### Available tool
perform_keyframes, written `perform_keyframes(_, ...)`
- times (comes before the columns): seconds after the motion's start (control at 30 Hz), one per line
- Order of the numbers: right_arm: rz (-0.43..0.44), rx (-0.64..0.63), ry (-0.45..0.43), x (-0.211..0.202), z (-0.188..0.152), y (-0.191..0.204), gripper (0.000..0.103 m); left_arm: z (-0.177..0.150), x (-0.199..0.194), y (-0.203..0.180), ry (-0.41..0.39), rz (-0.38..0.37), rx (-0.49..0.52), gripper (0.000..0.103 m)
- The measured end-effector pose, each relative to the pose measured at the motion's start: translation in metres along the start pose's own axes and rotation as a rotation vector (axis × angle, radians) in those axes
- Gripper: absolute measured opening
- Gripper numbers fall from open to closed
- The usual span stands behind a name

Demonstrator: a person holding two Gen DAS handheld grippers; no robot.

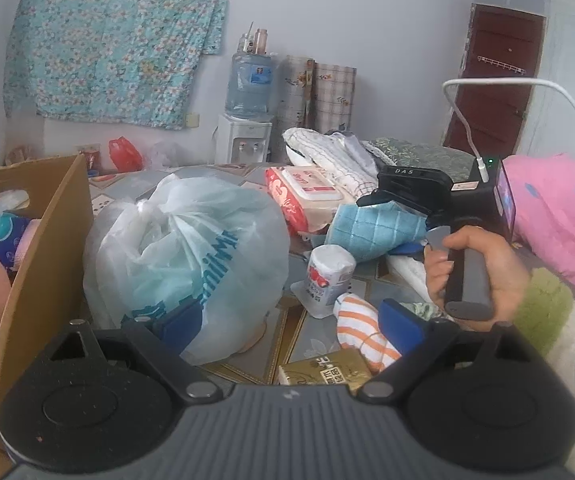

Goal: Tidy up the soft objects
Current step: 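Move the right gripper to the blue knitted towel and close on it, then carry the blue towel with the right gripper over the cardboard box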

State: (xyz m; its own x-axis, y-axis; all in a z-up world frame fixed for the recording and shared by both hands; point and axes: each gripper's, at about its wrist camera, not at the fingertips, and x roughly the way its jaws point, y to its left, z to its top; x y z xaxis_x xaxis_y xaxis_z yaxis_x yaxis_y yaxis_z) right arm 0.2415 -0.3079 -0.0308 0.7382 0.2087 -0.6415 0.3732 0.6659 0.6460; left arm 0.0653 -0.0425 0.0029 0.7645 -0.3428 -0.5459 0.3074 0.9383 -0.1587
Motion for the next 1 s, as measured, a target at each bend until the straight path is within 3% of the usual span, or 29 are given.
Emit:
perform_keyframes(0.07,-0.017,0.001,-0.016,0.007,-0.001,-0.001,0.059,0.000,0.002,0.002,0.002,-0.006,-0.008,0.096)
perform_keyframes(0.13,-0.023,0.041,-0.019,0.013,-0.002,-0.011,0.035,0.000,0.004,0.002,0.004,-0.014,-0.012,0.096)
perform_keyframes(0.23,0.017,0.075,-0.025,0.012,0.001,-0.025,0.023,-0.001,0.005,0.002,0.003,-0.020,-0.003,0.096)
perform_keyframes(0.53,0.249,0.006,-0.074,-0.043,0.006,-0.015,0.018,0.000,0.009,0.000,-0.015,-0.051,0.002,0.096)
perform_keyframes(0.73,0.338,-0.180,-0.073,-0.105,-0.001,0.017,0.018,0.005,0.001,-0.017,-0.086,-0.097,0.057,0.095)
perform_keyframes(0.87,0.415,-0.276,0.003,-0.132,-0.015,0.044,0.018,0.010,-0.013,-0.030,-0.189,-0.123,0.114,0.094)
perform_keyframes(1.0,0.513,-0.352,0.127,-0.141,-0.034,0.075,0.018,0.018,-0.027,-0.033,-0.259,-0.117,0.134,0.080)
